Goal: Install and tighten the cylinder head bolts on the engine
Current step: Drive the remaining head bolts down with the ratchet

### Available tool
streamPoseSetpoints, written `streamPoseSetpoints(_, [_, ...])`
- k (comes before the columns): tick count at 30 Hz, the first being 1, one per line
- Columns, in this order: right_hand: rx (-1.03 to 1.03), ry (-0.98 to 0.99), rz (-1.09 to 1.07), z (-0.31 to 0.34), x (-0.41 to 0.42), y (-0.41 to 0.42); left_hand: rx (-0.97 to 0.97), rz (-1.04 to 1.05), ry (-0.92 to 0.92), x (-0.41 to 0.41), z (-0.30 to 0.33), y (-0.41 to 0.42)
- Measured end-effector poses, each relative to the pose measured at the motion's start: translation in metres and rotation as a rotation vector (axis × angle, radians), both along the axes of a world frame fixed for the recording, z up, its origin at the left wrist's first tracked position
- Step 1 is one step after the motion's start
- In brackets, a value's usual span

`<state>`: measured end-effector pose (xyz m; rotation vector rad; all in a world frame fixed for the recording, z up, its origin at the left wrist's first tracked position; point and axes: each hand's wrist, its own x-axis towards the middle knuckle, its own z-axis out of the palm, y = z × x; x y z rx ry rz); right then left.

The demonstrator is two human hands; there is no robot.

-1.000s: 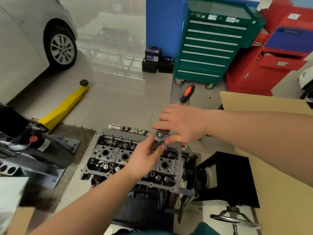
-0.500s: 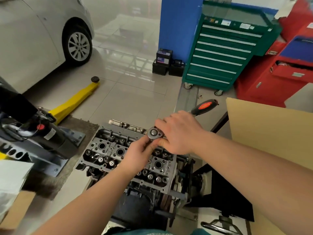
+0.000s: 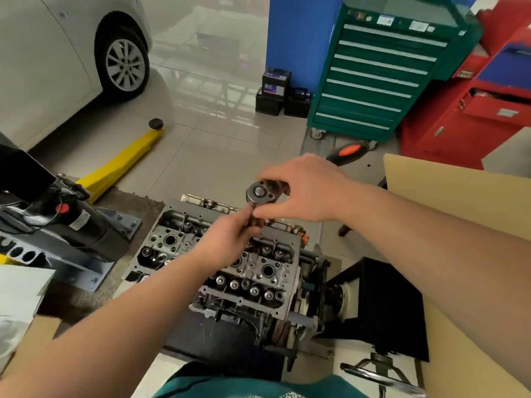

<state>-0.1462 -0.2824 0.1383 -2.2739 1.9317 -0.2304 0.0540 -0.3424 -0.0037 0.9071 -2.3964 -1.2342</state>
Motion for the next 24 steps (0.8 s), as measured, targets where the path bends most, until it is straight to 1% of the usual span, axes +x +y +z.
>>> streamPoseSetpoints(3, [0.033,-0.129,-0.113,0.004,0.006,-0.002,-0.052,-0.124,-0.072,0.013,0.017,-0.036])
streamPoseSetpoints(5, [0.060,-0.214,-0.184,0.001,0.014,-0.005,-0.020,-0.160,-0.096,0.022,0.021,-0.056])
streamPoseSetpoints(7, [0.088,-0.245,-0.225,-0.003,0.024,-0.009,0.001,-0.206,-0.075,0.029,0.020,-0.068])
streamPoseSetpoints(12, [0.146,-0.186,-0.291,-0.007,0.045,-0.020,0.087,-0.273,-0.035,0.037,0.004,-0.085])
streamPoseSetpoints(16, [0.165,-0.184,-0.346,-0.010,0.056,-0.025,0.154,-0.317,-0.038,0.038,-0.006,-0.095])
streamPoseSetpoints(20, [0.176,-0.170,-0.402,-0.015,0.065,-0.027,0.143,-0.384,-0.037,0.040,-0.010,-0.097])
streamPoseSetpoints(24, [0.188,-0.183,-0.423,-0.019,0.072,-0.026,0.150,-0.394,-0.019,0.043,-0.017,-0.100])
